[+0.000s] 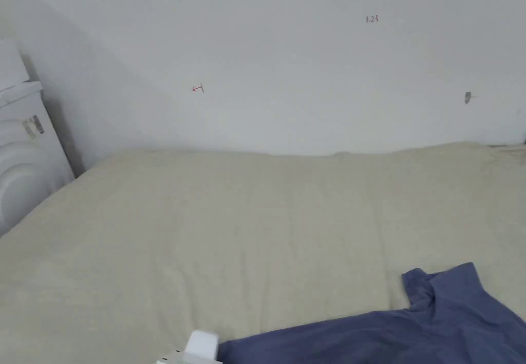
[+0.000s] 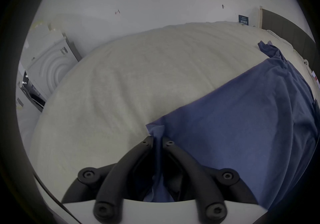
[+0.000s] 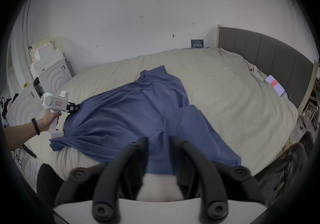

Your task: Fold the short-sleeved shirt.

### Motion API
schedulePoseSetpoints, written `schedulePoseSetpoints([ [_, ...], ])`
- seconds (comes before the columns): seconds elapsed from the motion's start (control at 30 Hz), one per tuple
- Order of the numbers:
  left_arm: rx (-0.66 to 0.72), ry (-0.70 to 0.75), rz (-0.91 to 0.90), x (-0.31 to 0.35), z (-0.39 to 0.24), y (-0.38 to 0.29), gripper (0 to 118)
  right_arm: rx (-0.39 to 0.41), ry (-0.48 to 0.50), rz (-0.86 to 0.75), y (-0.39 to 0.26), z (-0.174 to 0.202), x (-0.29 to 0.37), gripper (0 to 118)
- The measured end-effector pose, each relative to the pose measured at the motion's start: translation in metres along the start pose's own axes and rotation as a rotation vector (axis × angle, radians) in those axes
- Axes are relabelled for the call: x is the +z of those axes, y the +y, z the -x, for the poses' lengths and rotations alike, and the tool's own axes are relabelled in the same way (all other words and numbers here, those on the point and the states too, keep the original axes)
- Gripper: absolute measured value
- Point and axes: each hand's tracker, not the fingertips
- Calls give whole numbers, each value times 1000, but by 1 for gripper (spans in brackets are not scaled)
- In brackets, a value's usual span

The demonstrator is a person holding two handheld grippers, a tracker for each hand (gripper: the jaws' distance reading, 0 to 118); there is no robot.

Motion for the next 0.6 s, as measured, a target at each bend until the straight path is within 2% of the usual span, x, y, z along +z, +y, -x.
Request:
schedulePoseSetpoints([
  [0.1,-48,-15,50,-2,4,11,10,54,-10,-29,28,-16,-20,79],
  [0.13,-56,-10,58,-3,3,13,10,71,0,-24,44,-21,-31,90],
  [0.17,-68,-8,70,-6,2,14,10,87,10,-25,61,-28,-46,96],
  [0.23,-82,-1,86,-5,-2,18,9,107,26,-1,96,-41,-83,97],
  [0.33,-116,18,106,-5,-8,21,9,95,72,65,138,-62,-149,97],
  [0.43,-130,15,105,-7,-7,19,9,63,36,160,175,-80,-230,97],
  [0.57,-42,-15,69,-3,1,15,10,7,-75,225,196,-97,-313,94],
  [0.6,-40,-14,71,-3,1,15,10,6,-76,263,196,-100,-331,94],
])
